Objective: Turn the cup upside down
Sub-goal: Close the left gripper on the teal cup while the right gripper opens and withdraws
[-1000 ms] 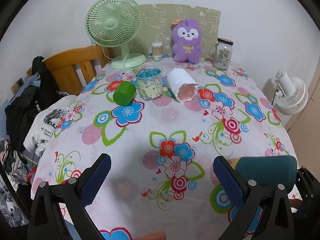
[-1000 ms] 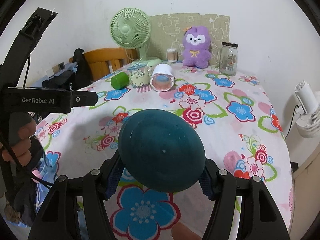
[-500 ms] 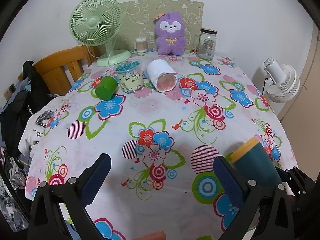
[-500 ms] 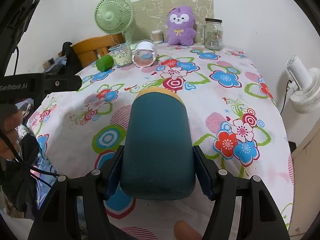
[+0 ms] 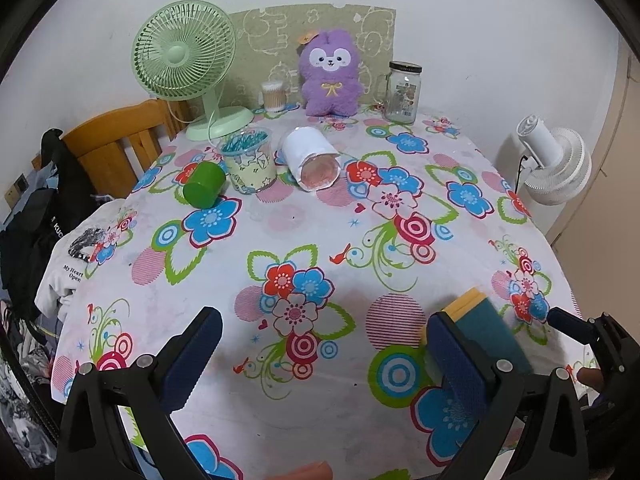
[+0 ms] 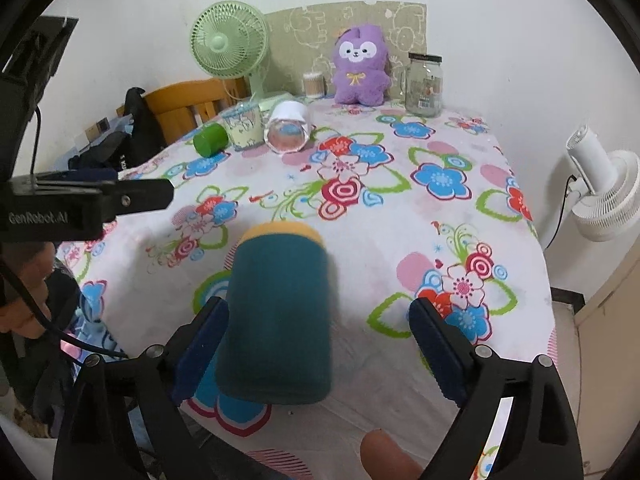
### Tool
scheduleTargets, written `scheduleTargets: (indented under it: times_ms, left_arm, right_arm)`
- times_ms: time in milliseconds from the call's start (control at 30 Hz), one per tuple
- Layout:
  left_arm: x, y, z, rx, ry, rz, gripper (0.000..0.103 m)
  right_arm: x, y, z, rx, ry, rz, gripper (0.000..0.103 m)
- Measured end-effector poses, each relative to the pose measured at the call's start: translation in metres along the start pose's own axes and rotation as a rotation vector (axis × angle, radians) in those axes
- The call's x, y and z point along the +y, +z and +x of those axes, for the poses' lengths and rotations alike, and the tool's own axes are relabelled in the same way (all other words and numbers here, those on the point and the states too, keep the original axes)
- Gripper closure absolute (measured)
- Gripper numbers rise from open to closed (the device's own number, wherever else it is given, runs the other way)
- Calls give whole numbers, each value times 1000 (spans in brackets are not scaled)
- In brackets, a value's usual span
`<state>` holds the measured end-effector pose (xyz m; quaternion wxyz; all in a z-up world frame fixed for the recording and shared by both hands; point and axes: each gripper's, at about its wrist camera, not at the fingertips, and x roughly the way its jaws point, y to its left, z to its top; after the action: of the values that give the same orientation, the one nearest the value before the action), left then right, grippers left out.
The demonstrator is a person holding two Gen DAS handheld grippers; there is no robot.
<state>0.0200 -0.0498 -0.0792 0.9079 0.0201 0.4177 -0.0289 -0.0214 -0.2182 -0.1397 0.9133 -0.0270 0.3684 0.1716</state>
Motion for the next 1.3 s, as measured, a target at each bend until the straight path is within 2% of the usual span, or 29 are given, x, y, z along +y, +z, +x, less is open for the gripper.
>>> scheduleTargets:
  times_ms: [267, 400, 467, 533, 733, 967, 1300]
  left_arm:
    - [-13, 5, -16, -21, -33, -3, 0]
    - [-22, 7, -21, -24, -51, -24, 0]
    - [-27, 8, -21, -14, -61, -37, 0]
    - [-34, 8, -21, -2, -83, -46, 0]
    - [-60, 5, -17, 37, -121, -47, 0]
    - [-92, 0, -7, 74, -129, -21, 0]
    - [-105, -14, 18, 164, -135, -73, 0]
  right_arm:
    - [-10, 14, -30, -35, 41, -14, 10]
    - [-29, 15, -45, -47, 151, 43, 10]
    - [-43, 15, -52, -59, 177, 85, 10]
    - [-56, 14, -59, -70, 166, 118, 10]
    - [-95, 0, -85, -104, 45, 138, 9]
    - [-111, -23, -97, -93, 30, 125, 9]
    - [-118, -39, -91, -72, 36, 132, 9]
